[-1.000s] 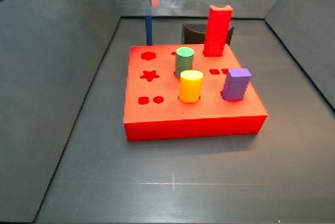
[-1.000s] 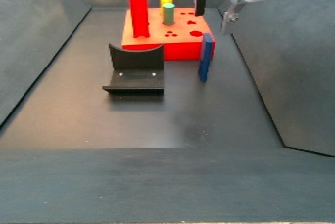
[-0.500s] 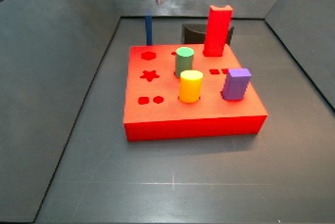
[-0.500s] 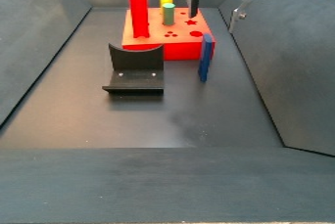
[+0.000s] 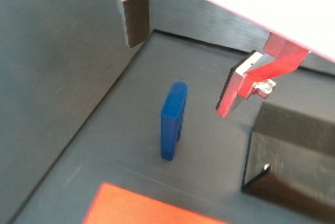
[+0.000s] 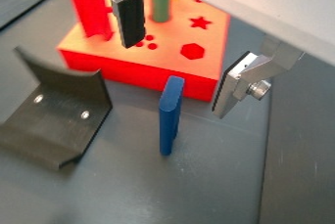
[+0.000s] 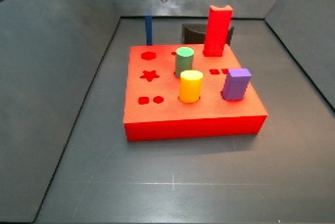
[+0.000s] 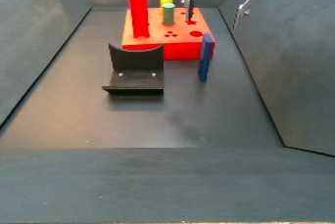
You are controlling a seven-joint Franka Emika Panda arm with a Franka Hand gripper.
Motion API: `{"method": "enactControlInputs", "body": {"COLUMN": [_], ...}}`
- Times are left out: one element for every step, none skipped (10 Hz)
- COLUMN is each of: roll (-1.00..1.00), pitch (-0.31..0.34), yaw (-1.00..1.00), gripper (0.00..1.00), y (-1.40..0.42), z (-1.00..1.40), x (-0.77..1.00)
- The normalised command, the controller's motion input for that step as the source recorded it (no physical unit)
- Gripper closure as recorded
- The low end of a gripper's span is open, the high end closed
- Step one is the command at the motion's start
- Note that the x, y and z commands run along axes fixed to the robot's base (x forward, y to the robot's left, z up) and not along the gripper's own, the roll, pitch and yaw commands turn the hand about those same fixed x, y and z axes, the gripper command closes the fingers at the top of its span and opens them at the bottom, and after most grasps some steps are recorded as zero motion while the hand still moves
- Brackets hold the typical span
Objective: Pick up the square-circle object. Move up. Rotate the square-circle object. Move to above the board. Insert the square-circle object.
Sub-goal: Rotate the square-circle object.
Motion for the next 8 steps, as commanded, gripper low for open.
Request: {"method": "enactControlInputs", "body": {"roll": [-0.01, -0.01, -0.01, -0.01, -0.01, -0.01, -0.01, -0.01], "pitch": [0.034, 0.041, 0.054, 0.055, 0.054, 0.054, 0.053, 0.036], "yaw": [1.00, 1.00, 1.00, 0.77, 0.53, 0.35, 0.20, 0.12], "gripper": [0.00, 0.00, 0.00, 0.00, 0.00, 0.00, 0.00, 0.00], "y": [-0.01, -0.01, -0.01, -0.01, -0.01, -0.01, 0.00, 0.00], "z": [0.01, 0.01, 0.01, 0.01, 0.01, 0.01, -1.00, -1.00], "x": [0.00, 0.00, 0.00, 0.00, 0.00, 0.01, 0.00, 0.02]}}
